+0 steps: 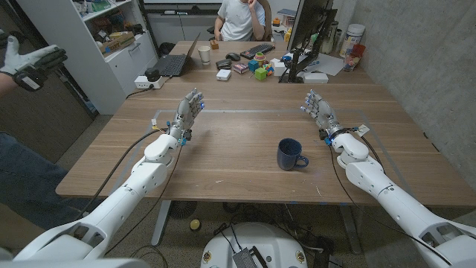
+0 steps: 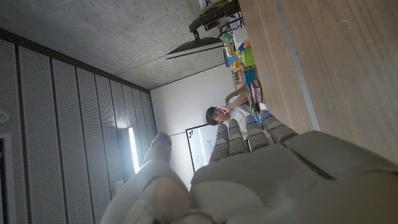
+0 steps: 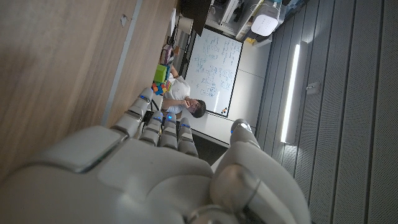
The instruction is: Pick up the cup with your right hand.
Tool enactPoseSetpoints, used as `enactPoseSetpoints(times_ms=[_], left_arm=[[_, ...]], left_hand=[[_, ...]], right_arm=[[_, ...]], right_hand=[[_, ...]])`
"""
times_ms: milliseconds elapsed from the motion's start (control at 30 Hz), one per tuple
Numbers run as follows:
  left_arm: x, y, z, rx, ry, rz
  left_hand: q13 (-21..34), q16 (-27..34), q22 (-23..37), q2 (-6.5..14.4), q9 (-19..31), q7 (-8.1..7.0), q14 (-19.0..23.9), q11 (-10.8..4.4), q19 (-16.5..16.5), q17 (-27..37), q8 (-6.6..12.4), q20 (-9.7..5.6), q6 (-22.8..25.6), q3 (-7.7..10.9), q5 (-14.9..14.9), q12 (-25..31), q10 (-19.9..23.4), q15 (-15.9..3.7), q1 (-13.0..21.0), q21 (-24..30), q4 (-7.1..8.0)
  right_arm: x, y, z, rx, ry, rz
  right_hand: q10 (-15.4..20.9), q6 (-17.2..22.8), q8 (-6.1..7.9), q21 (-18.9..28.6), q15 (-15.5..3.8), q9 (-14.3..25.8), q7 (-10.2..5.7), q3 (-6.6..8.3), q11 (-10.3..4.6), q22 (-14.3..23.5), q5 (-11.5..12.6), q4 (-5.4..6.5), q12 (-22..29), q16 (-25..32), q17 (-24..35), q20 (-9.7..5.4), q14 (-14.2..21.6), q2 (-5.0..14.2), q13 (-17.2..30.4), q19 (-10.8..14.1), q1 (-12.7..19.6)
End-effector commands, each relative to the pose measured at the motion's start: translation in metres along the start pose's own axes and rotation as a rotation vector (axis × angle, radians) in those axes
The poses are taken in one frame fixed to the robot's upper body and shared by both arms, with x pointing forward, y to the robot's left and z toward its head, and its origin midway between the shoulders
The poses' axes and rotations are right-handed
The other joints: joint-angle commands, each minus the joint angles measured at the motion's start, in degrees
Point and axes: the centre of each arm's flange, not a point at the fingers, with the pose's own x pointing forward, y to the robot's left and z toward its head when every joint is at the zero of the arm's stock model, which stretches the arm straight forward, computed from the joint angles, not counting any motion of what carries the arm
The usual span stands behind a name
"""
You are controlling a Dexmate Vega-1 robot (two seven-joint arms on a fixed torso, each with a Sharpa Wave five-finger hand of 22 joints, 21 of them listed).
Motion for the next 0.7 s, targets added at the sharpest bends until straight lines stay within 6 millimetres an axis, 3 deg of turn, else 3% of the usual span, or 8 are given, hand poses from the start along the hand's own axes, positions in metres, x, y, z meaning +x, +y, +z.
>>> enactPoseSetpoints(times_ms=[33,400,700], left_arm=[[-0.001,-0.002,0.002,-0.005,0.005,-0.008],[-0.008,-0.002,-0.002,-0.013,-0.015,0.020],[-0.010,-0.003,-0.003,-0.013,-0.006,0.017]], left_hand=[[0.07,0.29,0.09,0.15,0.12,0.30,0.20,0.03,0.10,0.11,0.22,0.50,0.10,0.36,0.32,0.41,0.38,0.45,0.60,0.25,-0.06],[0.07,0.47,0.09,0.33,0.12,0.07,0.68,-0.31,0.23,0.11,0.40,0.66,0.58,0.45,0.33,0.55,0.74,0.34,0.69,0.33,-0.10],[0.07,0.46,0.10,0.50,0.13,0.07,0.73,-0.35,0.26,0.10,0.43,0.74,0.73,0.54,0.33,0.55,0.80,0.32,0.79,0.36,-0.14]], right_arm=[[0.000,0.004,0.003,0.006,-0.005,0.002],[-0.004,0.002,0.007,-0.010,-0.012,0.006],[-0.018,-0.010,0.020,-0.040,-0.040,-0.011]], right_hand=[[0.53,0.34,0.20,0.12,-0.11,0.22,-0.03,0.40,0.06,0.19,0.32,0.01,0.33,0.28,0.15,-0.06,0.35,0.09,0.04,0.31,0.62],[0.50,0.27,0.16,-0.18,-0.05,0.20,-0.04,0.41,0.04,0.19,0.34,-0.18,0.32,0.22,-0.03,-0.01,0.33,0.06,-0.15,0.30,0.85],[0.41,0.25,0.17,-0.53,-0.01,0.17,0.13,0.55,0.08,0.18,0.38,-0.74,0.29,0.10,-0.31,0.10,0.31,-0.18,-0.36,0.30,1.57]])
